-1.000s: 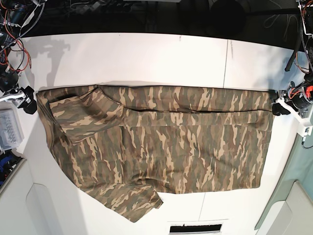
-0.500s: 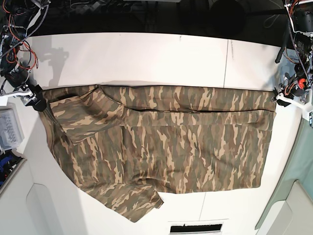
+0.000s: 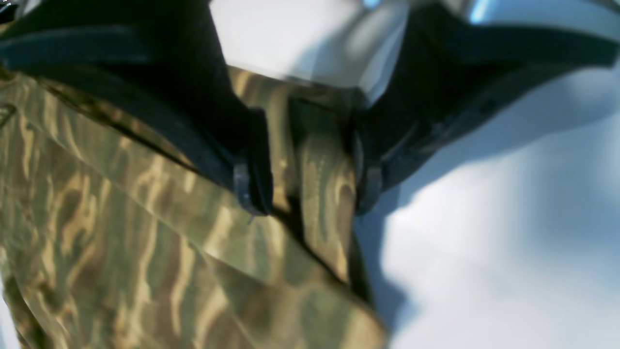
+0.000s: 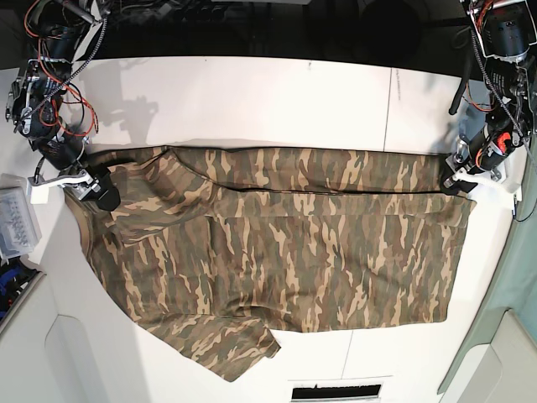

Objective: Layout the t-shirt on the table in an organized manner, then fold the t-shirt properly
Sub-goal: 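Lift the corners with both grippers and fold them toward the hem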

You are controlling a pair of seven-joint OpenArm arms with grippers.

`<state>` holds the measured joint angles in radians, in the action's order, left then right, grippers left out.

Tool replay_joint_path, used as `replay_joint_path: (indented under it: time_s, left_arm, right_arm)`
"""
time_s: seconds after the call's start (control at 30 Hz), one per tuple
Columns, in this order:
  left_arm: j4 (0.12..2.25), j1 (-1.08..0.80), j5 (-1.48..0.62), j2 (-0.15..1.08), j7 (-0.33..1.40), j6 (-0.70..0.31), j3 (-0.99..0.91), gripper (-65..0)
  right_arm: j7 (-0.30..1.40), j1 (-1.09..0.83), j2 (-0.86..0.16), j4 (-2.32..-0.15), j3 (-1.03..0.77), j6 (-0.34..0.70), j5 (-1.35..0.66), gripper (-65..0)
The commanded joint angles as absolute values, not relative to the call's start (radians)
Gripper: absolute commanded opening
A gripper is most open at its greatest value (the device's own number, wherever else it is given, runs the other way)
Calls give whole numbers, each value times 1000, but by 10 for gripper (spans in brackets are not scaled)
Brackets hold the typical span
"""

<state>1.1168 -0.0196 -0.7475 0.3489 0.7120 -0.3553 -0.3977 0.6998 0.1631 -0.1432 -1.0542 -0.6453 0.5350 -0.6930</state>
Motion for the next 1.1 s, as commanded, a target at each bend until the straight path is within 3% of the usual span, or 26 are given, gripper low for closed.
replay_joint_path:
  time_s: [0.0, 0.07, 0.1, 0.17, 0.23, 0.53, 0.8, 1.07]
  left_arm:
    - [1115, -22, -729, 354, 768, -353, -388, -363]
    - [1115, -22, -723, 354, 768, -352, -374, -409]
    - [1115, -22, -714, 354, 768, -352, -371, -472]
    - [1115, -22, -694, 355, 761, -352, -370, -630]
    - [1115, -22, -690, 359, 733, -352, -370, -650]
    - [1282, -129, -684, 445, 738, -383, -371, -650]
    - [1486, -337, -668, 469, 738, -382, -371, -650]
    - [1511, -424, -661, 468, 737, -383, -371, -650]
  right_arm:
    - [685, 194, -146, -1065, -645, 547, -703, -203]
    - [685, 203, -140, -1065, -645, 547, -699, -228]
    - [685, 205, -141, -1065, -645, 547, -694, -272]
    - [685, 205, -142, -1065, -646, 547, -687, -438]
    - [688, 205, -150, -1065, -646, 547, -688, -650]
    - [886, 150, -206, -1174, -725, 582, -795, -650]
    - [902, -28, -303, -1248, -725, 585, -838, -650]
    - [898, -175, -358, -1248, -726, 588, -877, -650]
